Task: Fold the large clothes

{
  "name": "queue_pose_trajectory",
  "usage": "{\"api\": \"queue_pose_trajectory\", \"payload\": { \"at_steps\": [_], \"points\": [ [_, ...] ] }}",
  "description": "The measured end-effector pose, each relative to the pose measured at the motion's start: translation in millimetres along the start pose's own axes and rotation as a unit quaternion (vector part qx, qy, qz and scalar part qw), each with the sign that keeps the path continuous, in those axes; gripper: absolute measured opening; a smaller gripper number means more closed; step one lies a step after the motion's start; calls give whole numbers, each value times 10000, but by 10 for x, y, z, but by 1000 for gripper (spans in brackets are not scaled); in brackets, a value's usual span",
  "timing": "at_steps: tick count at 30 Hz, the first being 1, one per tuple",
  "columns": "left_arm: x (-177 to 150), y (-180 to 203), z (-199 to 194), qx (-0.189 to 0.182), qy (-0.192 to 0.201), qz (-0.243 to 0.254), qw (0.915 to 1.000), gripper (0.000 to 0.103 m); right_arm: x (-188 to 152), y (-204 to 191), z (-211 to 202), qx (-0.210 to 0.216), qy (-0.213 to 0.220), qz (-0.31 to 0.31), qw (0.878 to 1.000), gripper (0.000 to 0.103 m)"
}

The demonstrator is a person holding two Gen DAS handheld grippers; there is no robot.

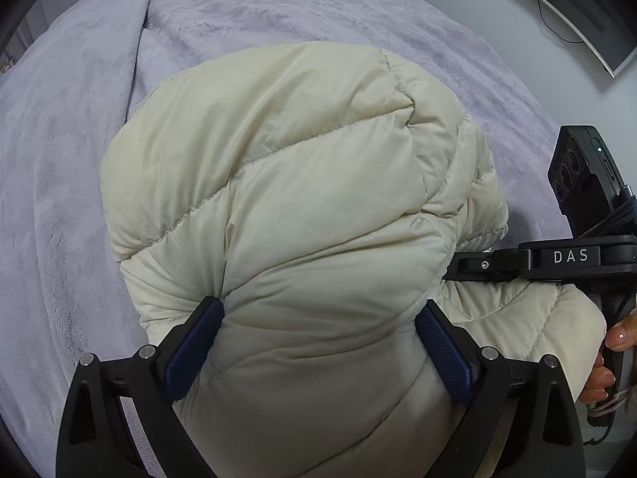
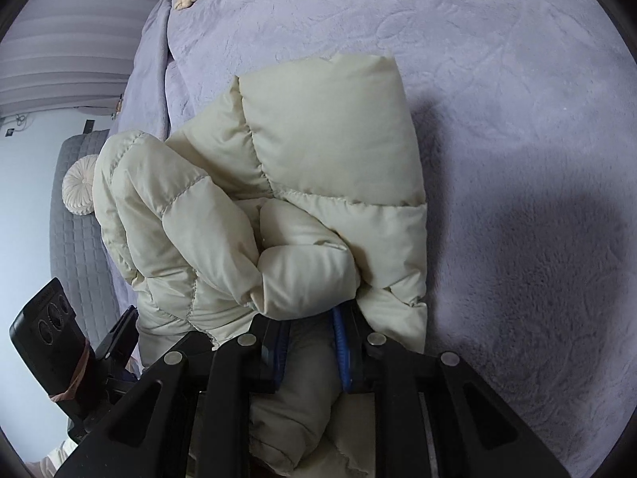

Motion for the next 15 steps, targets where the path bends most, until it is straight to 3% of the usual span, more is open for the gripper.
{"api": "queue_pose_trajectory", "payload": {
  "at_steps": [15],
  "points": [
    [13,13,-5,23,-36,-19,10000,97,37,-52,11,-104,-81,-7,9999,20]
  ]
}}
Point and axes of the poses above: each gripper's, at about its wrist camera, not at the fingertips, and z roughly the way its jaws point, y to its right, x to its top, the point moved 5 cm from there along z, roughly the way its jaws point, and after that the axes turned 2 degrees about -x, right-handed, at the moved point
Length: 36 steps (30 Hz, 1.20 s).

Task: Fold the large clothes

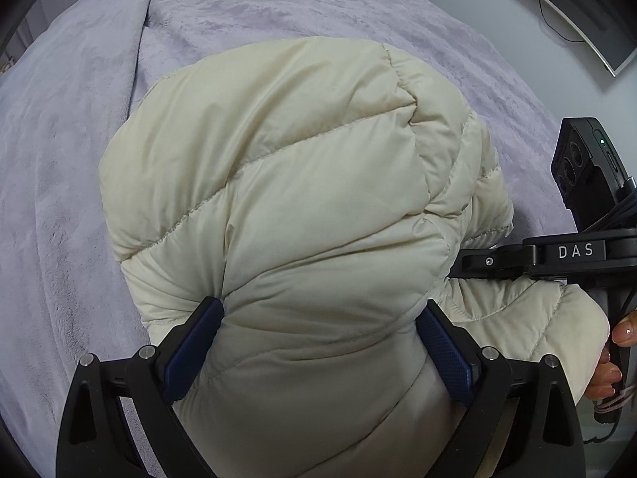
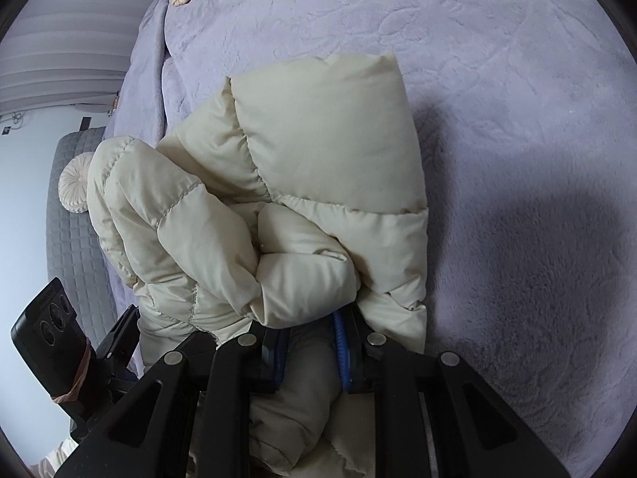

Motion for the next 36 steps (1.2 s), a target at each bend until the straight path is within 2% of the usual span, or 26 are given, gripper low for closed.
{"api": "queue_pose_trajectory", "payload": {
  "at_steps": [10,20,24,26,28,33,36],
  "points": [
    [-37,4,-140,55,-14,-246,9997,97,-25,-173,-95,-374,-79,-115,9992,23],
    [-64,-153,-445,110,-121,-814,9965,97,-44,-330,-285,-542,-63,-191,9983,26],
    [-141,-243,-577,190,-158,-940,9953,97,-62,-398,-383,-650,-82,-225,9976,30],
    [-173,-266,-649,255,-118,-971,9949,101,-84,-454,-446,-752,-57,-314,9967,34],
    [-200,-290,-706,328,-93,-1006,9943,102,-114,-516,-510,-872,-25,-463,9951,43],
    [-274,-354,-844,366,-46,-1201,9921,102,-201,-612,-632,-1004,33,-623,9930,44],
    [-312,-366,-927,515,30,-1197,9915,102,-248,-639,-714,-1104,106,-676,9915,44]
  ]
}}
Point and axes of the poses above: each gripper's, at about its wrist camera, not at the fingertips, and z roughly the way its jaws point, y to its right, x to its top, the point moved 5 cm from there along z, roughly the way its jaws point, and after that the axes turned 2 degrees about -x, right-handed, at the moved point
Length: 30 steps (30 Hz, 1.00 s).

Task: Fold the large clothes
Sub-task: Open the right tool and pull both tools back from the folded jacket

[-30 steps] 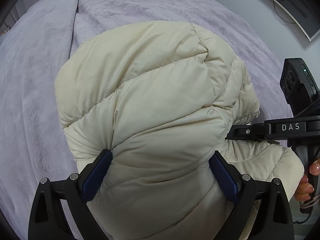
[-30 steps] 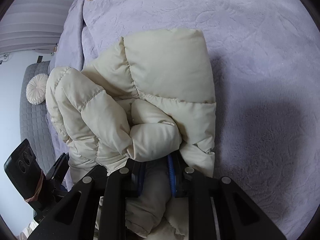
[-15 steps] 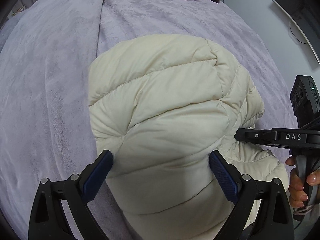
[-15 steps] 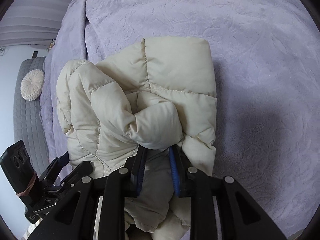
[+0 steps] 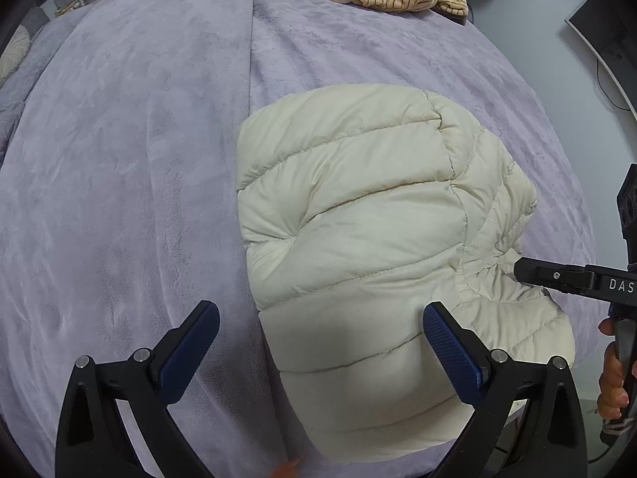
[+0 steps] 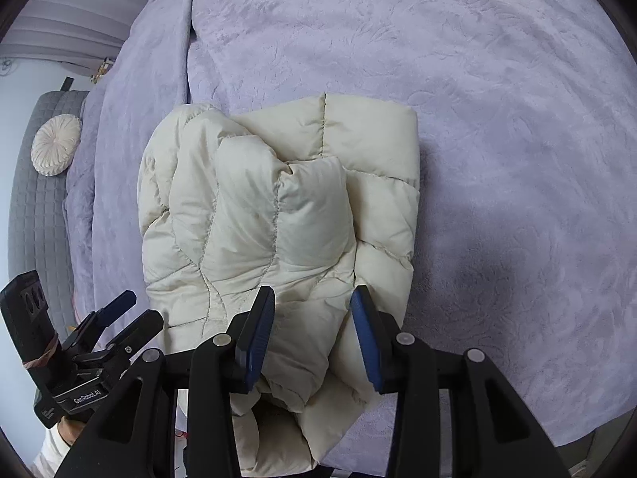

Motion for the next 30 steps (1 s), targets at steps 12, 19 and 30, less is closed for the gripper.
{"api": "queue_pose_trajectory", "payload": {
  "at_steps": [12,19,30],
  "points": [
    [-31,-39,-323,216,329,-16,9992,102,-146,-197,-426,-359,402,-214,9983,68],
    [-111,-70,-505,455,446,83,9979,102,-352,-318,-700,-992,992,-272,9897,103],
    [-318,-21,-925,658,516,-24,9965,102,-582,-581,-1104,-1472,1390,-343,9787,103]
  ]
}}
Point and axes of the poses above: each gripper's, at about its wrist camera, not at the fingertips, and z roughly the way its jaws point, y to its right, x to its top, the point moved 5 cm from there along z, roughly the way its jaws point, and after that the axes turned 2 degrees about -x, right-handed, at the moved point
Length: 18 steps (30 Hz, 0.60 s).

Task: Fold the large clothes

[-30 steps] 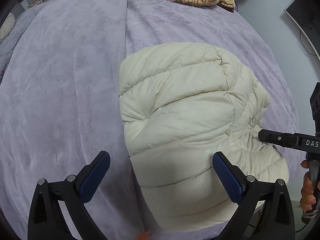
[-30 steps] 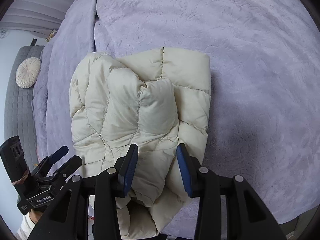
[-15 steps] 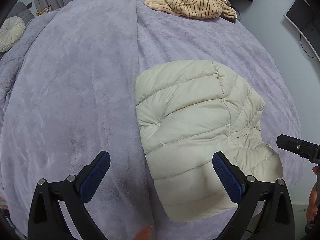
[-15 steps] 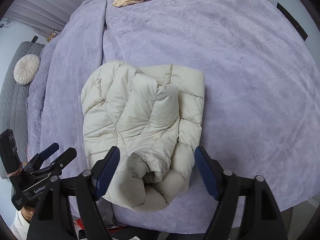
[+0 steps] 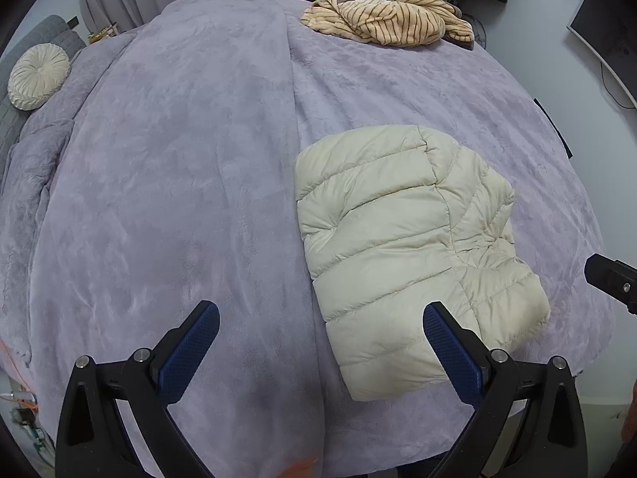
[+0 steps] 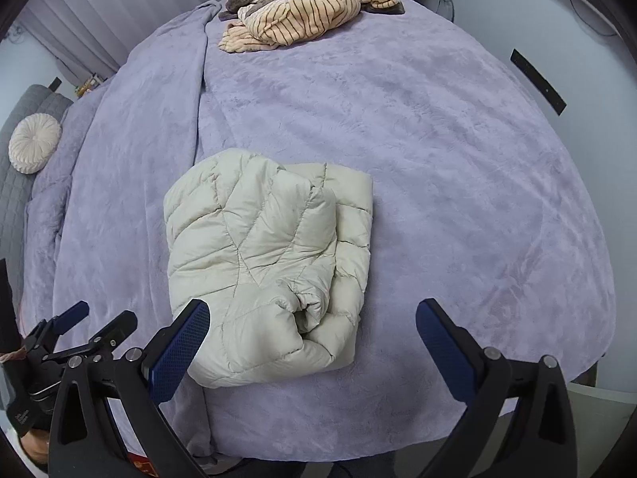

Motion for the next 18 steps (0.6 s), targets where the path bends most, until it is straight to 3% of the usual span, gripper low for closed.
{"api": "queue_pose_trajectory", "payload": {
  "at_steps": [8,12,18],
  "points": [
    [-121,90,-435,192,223,-275,9992,102,-34,-103,-434,-344,433,-478,9973,103],
    [-179,143,-669,273,342,-451,9980,102,-104,-151,-578,-14,439,-536,9976,103],
    [-252,200,-896,513,501,-559,9959,102,-239,-211,-656,-10,438,-676,9967,103]
  ]
}}
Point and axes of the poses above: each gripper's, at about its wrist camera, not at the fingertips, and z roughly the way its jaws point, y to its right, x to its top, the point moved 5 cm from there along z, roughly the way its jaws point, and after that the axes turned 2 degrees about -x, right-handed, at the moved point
